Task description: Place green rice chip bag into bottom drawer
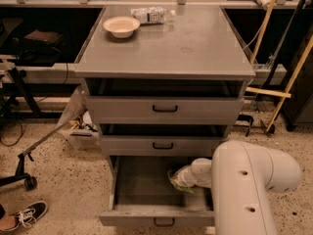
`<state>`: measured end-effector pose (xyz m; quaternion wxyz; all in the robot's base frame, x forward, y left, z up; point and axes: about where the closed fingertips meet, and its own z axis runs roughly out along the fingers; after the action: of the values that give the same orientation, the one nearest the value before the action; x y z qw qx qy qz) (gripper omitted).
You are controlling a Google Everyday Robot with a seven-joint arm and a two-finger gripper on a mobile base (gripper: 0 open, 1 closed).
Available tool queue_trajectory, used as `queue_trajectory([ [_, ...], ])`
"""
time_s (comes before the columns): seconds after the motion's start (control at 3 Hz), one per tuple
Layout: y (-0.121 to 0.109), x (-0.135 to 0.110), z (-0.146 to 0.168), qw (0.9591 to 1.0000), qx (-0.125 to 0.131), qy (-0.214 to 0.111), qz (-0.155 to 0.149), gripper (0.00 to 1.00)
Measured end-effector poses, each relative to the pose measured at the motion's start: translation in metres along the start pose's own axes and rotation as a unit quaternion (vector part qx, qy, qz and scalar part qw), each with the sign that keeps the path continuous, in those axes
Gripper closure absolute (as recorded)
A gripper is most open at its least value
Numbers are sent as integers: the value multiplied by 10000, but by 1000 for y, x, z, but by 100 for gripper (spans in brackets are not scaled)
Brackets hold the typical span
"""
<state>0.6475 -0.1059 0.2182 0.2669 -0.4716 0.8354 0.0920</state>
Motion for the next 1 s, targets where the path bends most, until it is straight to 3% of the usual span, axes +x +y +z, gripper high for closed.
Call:
queue_trajectory([
  [0.67, 0, 0, 0, 10000, -1, 0, 0, 12],
  [1.0, 0, 0, 0, 10000, 0, 0, 0, 0],
])
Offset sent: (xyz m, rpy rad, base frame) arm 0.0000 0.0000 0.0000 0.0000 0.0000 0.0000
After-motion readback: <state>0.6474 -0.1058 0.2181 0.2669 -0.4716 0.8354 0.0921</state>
